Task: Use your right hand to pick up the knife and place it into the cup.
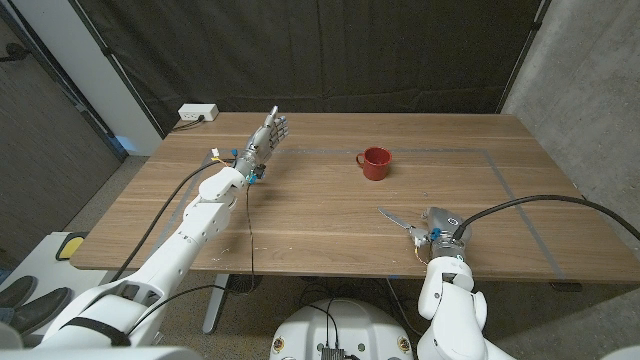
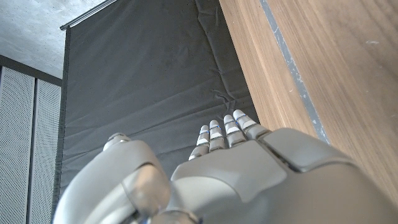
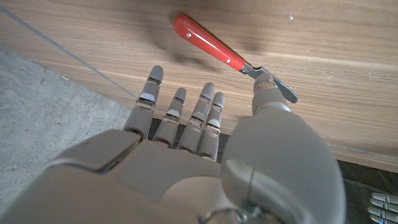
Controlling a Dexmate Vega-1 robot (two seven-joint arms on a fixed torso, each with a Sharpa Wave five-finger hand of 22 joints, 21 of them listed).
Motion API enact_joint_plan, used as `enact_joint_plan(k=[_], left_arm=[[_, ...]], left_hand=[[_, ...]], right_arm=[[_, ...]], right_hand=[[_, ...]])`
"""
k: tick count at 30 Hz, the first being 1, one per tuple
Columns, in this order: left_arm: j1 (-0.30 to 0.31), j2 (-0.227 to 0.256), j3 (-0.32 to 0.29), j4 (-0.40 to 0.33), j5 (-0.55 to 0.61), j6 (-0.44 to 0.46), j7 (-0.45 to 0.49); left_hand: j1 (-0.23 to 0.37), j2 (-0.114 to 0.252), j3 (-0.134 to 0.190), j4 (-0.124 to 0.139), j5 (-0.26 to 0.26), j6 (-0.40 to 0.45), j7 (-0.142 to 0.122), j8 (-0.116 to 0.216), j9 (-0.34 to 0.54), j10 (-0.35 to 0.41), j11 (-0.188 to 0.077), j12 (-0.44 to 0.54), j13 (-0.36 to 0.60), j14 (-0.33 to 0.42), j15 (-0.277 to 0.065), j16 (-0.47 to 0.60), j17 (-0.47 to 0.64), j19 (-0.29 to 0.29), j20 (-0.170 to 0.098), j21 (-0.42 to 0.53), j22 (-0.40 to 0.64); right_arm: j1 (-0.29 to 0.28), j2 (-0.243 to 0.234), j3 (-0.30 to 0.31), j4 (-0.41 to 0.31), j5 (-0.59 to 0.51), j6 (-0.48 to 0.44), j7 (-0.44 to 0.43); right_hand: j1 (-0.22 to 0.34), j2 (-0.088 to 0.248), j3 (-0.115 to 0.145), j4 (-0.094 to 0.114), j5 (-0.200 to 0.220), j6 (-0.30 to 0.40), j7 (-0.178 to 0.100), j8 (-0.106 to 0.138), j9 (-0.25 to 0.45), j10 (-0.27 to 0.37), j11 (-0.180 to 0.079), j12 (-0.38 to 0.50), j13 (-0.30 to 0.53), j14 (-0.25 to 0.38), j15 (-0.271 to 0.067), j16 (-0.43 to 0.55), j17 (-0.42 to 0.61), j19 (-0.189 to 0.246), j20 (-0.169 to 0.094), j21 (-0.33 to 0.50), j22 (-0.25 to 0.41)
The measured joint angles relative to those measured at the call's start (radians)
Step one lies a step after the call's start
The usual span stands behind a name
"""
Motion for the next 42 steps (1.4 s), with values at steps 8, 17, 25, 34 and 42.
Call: enact_joint_plan(k=[8,17,25,34,42], left_arm=[[0.001,0.000,0.001,-0.006,0.002,0.007,0.007],[0.002,0.000,0.003,-0.010,0.005,0.014,0.012],[0.002,0.000,0.005,-0.010,0.005,0.016,0.013],[0.000,-0.001,0.005,-0.004,0.005,0.016,0.013],[-0.004,-0.002,0.005,0.004,0.004,0.016,0.011]], left_hand=[[0.000,0.000,0.000,0.000,0.000,0.000,0.000,0.000,0.000,0.000,0.000,0.000,0.000,0.000,0.000,0.000,0.000,0.000,0.000,0.000,0.000],[0.000,0.000,0.000,0.000,0.000,0.000,0.000,0.000,0.000,0.000,0.000,0.001,0.000,0.000,0.000,0.000,0.000,-0.004,0.004,0.000,0.000],[0.000,0.000,0.000,0.000,0.000,0.000,0.000,0.000,0.000,0.000,0.000,-0.005,0.000,0.000,0.000,0.000,0.000,-0.004,0.004,-0.008,0.000],[0.000,0.000,-0.004,-0.004,-0.004,0.000,0.000,0.000,0.000,-0.005,-0.005,-0.006,0.000,0.000,0.000,-0.004,0.000,-0.004,0.004,-0.008,0.000],[0.000,0.000,-0.004,-0.004,-0.004,0.000,0.000,0.000,0.000,-0.005,-0.005,-0.006,0.000,0.000,0.000,-0.004,0.000,-0.004,0.004,-0.008,0.000]], right_arm=[[0.000,0.003,0.001,0.015,0.016,0.000,-0.015],[-0.001,0.008,0.007,0.031,0.020,0.000,-0.008],[-0.001,0.012,0.011,0.039,-0.004,0.000,0.033],[0.008,0.012,0.011,0.042,-0.025,-0.001,0.068],[0.017,0.010,0.005,0.046,-0.026,-0.001,0.079]], right_hand=[[0.008,0.008,0.000,0.000,0.000,0.011,0.004,0.000,0.000,0.013,0.005,0.000,0.000,0.012,-0.016,0.000,0.000,0.014,-0.014,0.005,0.000],[0.017,0.017,0.000,0.000,0.000,0.030,0.003,0.000,0.000,0.034,0.009,0.008,0.000,0.017,-0.020,0.000,0.005,0.020,-0.020,0.005,0.000],[0.026,0.016,0.000,0.000,-0.005,0.050,-0.003,0.008,0.005,0.050,-0.001,0.008,0.000,0.031,-0.023,0.004,0.005,0.036,-0.025,0.005,0.000],[0.030,0.020,-0.003,0.003,-0.005,0.067,-0.016,0.008,0.005,0.071,-0.007,0.015,0.000,0.048,-0.023,0.004,0.005,0.047,-0.036,0.005,0.000],[0.041,0.030,-0.003,0.003,-0.005,0.092,-0.023,0.018,0.005,0.092,-0.016,0.015,0.000,0.065,-0.025,0.008,0.005,0.057,-0.047,0.005,0.000]])
